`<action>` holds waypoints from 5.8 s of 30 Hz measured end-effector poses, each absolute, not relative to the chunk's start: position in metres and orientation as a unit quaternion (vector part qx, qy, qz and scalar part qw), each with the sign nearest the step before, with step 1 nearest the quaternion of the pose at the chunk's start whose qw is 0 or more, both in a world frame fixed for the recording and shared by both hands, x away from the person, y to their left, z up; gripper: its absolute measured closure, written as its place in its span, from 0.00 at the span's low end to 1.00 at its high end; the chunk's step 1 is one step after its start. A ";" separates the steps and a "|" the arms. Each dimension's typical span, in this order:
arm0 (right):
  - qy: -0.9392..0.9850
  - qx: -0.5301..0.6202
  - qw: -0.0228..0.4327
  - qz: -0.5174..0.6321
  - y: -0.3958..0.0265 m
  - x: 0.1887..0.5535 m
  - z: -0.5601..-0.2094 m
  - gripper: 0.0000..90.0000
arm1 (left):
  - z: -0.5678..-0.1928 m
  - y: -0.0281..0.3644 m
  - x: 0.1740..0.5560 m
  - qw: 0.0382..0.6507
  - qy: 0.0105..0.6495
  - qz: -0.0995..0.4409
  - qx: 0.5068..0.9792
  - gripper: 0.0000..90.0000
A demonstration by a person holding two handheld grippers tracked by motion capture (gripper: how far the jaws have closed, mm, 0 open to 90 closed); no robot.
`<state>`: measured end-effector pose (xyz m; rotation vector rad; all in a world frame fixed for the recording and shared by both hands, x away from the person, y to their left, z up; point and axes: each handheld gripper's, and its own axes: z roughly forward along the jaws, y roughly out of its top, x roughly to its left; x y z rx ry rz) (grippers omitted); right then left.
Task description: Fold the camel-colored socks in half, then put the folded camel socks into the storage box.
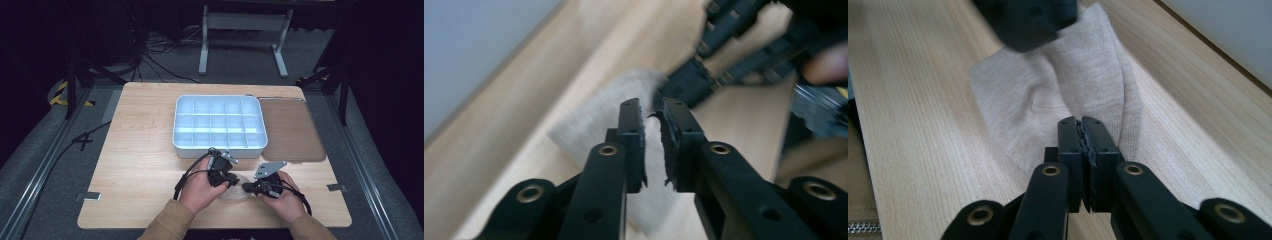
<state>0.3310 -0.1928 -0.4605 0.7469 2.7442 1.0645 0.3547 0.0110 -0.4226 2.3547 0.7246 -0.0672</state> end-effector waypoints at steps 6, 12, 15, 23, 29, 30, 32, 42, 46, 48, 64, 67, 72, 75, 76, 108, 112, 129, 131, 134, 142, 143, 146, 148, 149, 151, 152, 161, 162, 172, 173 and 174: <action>0.903 0.239 0.057 0.353 -0.192 0.328 -0.460 0.97 | -0.440 0.007 0.363 0.273 0.302 0.009 0.913 1.00; 0.906 0.229 0.062 0.349 -0.192 0.323 -0.456 0.96 | -0.445 0.008 0.364 0.240 0.319 0.008 0.917 1.00; 0.908 0.234 0.055 0.343 -0.195 0.321 -0.456 0.96 | -0.445 0.008 0.364 0.235 0.318 0.003 0.918 1.00; 0.913 0.253 0.053 0.316 -0.201 0.324 -0.463 0.98 | -0.445 0.010 0.365 0.236 0.320 0.000 0.918 1.00; 0.914 0.253 0.058 0.312 -0.200 0.326 -0.463 0.99 | -0.442 0.016 0.364 0.255 0.322 -0.009 0.912 0.96; 0.914 0.252 0.059 0.313 -0.201 0.328 -0.464 0.99 | -0.439 0.019 0.365 0.267 0.321 -0.014 0.909 0.95; 0.914 0.252 0.065 0.312 -0.201 0.329 -0.464 0.99 | -0.432 0.026 0.363 0.281 0.324 -0.019 0.903 0.93; 0.908 0.254 0.075 0.323 -0.203 0.330 -0.456 0.99 | -0.410 0.052 0.356 0.308 0.328 -0.013 0.893 0.88; 0.903 0.256 0.077 0.336 -0.204 0.329 -0.448 0.99 | -0.406 0.059 0.353 0.305 0.326 -0.012 0.895 0.87; 0.901 0.253 0.075 0.344 -0.203 0.329 -0.444 0.99 | -0.403 0.063 0.352 0.301 0.320 -0.013 0.898 0.87; 0.890 0.249 0.041 0.380 -0.171 0.337 -0.433 0.99 | -0.412 0.081 0.351 0.249 0.335 -0.036 0.908 0.84; 0.888 0.249 0.030 0.384 -0.163 0.340 -0.438 0.99 | -0.417 0.081 0.351 0.239 0.334 -0.042 0.911 0.84; 0.900 0.252 0.024 0.356 -0.156 0.343 -0.452 0.99 | -0.421 0.079 0.352 0.232 0.334 -0.049 0.912 0.83; 0.902 0.256 0.024 0.348 -0.155 0.345 -0.461 1.00 | -0.425 0.076 0.353 0.227 0.333 -0.051 0.914 0.82; 0.901 0.257 0.022 0.348 -0.156 0.345 -0.461 1.00 | -0.426 0.076 0.353 0.228 0.332 -0.051 0.914 0.82; 0.900 0.261 0.027 0.348 -0.171 0.344 -0.460 1.00 | -0.448 0.053 0.351 0.206 0.305 -0.050 0.928 0.91; 0.901 0.260 0.027 0.345 -0.170 0.343 -0.461 1.00 | -0.449 0.050 0.351 0.209 0.301 -0.050 0.929 0.92; 0.900 0.257 0.039 0.350 -0.171 0.339 -0.462 1.00 | -0.452 0.033 0.354 0.233 0.273 -0.042 0.933 1.00; 0.901 0.255 0.042 0.349 -0.171 0.339 -0.462 1.00 | -0.451 0.032 0.354 0.242 0.268 -0.037 0.932 1.00; 0.902 0.252 0.050 0.346 -0.169 0.337 -0.462 1.00 | -0.444 0.031 0.352 0.276 0.252 -0.032 0.927 1.00; 0.909 0.239 0.065 0.336 -0.162 0.331 -0.460 1.00 | -0.436 0.023 0.346 0.300 0.226 -0.022 0.926 1.00; 0.909 0.239 0.065 0.336 -0.162 0.331 -0.460 1.00 | -0.435 0.023 0.345 0.302 0.227 -0.024 0.925 1.00; 0.909 0.237 0.062 0.336 -0.158 0.329 -0.460 1.00 | -0.434 0.019 0.343 0.293 0.219 -0.011 0.931 1.00; 0.909 0.236 0.064 0.337 -0.158 0.329 -0.460 1.00 | -0.434 0.018 0.342 0.293 0.217 -0.006 0.931 1.00; 0.909 0.236 0.064 0.337 -0.158 0.329 -0.460 1.00 | -0.434 0.018 0.342 0.293 0.217 -0.006 0.931 1.00; 0.908 0.236 0.062 0.341 -0.159 0.330 -0.461 1.00 | -0.433 0.019 0.341 0.292 0.219 -0.006 0.931 1.00; 0.907 0.237 0.061 0.343 -0.160 0.329 -0.460 0.99 | -0.433 0.020 0.341 0.291 0.218 -0.004 0.931 0.99; 0.886 0.273 0.066 0.368 -0.193 0.332 -0.435 0.97 | -0.432 0.025 0.343 0.286 0.227 -0.004 0.931 0.99; 0.884 0.284 0.069 0.365 -0.200 0.334 -0.434 0.97 | -0.432 0.024 0.343 0.288 0.227 -0.004 0.930 0.99; 0.890 0.327 0.043 0.313 -0.208 0.338 -0.452 0.99 | -0.430 0.020 0.342 0.293 0.219 0.000 0.931 0.99; 0.892 0.325 0.045 0.311 -0.206 0.338 -0.453 0.99 | -0.429 0.020 0.342 0.295 0.217 -0.001 0.931 0.99; 0.893 0.323 0.042 0.312 -0.204 0.338 -0.454 0.99 | -0.428 0.019 0.341 0.297 0.213 0.001 0.931 0.99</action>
